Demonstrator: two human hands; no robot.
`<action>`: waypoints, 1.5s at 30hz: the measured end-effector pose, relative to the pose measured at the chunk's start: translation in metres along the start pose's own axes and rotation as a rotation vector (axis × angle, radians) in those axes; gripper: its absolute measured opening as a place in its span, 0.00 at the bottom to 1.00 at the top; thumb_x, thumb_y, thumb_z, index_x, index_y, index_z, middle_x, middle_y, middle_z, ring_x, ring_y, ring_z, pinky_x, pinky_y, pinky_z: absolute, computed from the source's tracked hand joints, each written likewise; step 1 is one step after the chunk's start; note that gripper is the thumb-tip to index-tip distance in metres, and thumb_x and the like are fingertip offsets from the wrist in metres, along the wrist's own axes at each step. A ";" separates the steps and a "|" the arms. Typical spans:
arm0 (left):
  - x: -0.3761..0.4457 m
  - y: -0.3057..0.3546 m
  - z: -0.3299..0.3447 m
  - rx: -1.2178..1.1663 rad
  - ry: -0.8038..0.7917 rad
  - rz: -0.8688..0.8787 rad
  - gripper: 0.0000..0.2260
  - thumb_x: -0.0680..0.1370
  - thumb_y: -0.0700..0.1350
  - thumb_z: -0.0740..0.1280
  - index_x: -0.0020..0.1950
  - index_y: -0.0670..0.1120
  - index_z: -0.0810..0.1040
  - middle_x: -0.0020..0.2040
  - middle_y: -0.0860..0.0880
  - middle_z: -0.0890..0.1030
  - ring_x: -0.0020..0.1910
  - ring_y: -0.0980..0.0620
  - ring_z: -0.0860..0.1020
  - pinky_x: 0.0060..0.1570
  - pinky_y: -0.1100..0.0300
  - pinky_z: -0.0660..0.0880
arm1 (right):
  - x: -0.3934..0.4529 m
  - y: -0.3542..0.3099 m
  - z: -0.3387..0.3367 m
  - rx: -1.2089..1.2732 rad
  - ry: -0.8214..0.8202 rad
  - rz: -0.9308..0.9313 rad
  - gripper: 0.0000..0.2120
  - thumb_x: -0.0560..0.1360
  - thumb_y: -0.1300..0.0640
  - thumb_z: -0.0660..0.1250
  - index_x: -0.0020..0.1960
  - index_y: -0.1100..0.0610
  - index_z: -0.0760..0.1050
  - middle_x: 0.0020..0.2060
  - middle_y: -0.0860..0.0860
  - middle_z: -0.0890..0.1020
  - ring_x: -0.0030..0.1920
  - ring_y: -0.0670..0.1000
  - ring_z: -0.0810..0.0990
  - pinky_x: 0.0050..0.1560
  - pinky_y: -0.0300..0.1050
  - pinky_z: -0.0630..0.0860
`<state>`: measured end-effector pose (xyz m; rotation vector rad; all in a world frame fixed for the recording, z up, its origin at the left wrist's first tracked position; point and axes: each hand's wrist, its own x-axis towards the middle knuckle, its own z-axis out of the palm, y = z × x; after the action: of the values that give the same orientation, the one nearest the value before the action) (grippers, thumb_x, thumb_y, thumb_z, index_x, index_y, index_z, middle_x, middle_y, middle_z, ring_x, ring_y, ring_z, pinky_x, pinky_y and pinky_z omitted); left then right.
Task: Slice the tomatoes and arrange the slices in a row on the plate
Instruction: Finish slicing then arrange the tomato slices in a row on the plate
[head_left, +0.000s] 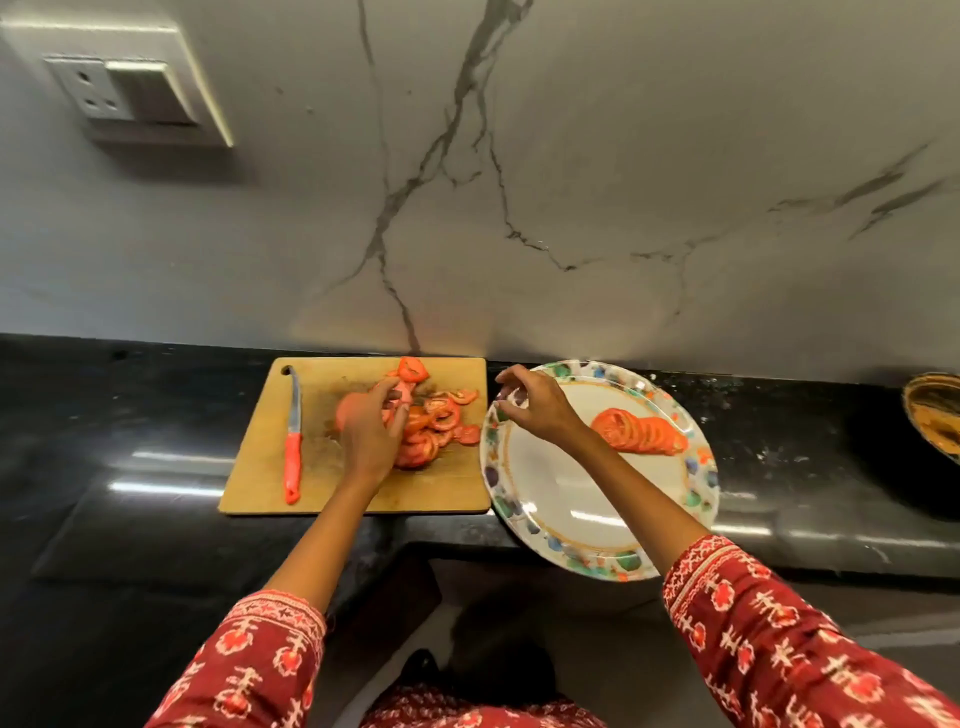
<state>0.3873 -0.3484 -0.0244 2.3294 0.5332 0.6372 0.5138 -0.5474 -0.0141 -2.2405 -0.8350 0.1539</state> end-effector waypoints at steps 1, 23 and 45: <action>0.001 -0.008 -0.008 0.015 0.004 -0.027 0.15 0.74 0.38 0.67 0.61 0.40 0.77 0.53 0.40 0.80 0.52 0.42 0.77 0.52 0.53 0.72 | 0.003 -0.003 0.005 -0.008 -0.011 0.034 0.14 0.71 0.61 0.70 0.55 0.63 0.75 0.43 0.56 0.83 0.39 0.49 0.75 0.42 0.42 0.70; 0.017 -0.048 -0.031 -0.058 -0.083 0.040 0.15 0.75 0.38 0.66 0.62 0.40 0.76 0.56 0.42 0.80 0.56 0.45 0.77 0.56 0.54 0.72 | 0.021 -0.041 0.037 0.050 0.087 0.510 0.06 0.69 0.64 0.72 0.45 0.62 0.80 0.44 0.57 0.83 0.46 0.54 0.81 0.50 0.49 0.77; -0.016 0.093 0.112 -0.104 -0.611 0.190 0.21 0.73 0.42 0.71 0.65 0.46 0.73 0.55 0.48 0.80 0.51 0.51 0.78 0.50 0.56 0.75 | -0.029 0.070 -0.086 -0.167 -0.093 0.472 0.05 0.70 0.66 0.69 0.45 0.61 0.81 0.45 0.54 0.83 0.41 0.46 0.75 0.43 0.39 0.71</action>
<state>0.4571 -0.4758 -0.0404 2.3297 -0.0017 0.0122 0.5568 -0.6525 -0.0026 -2.5732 -0.3597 0.4245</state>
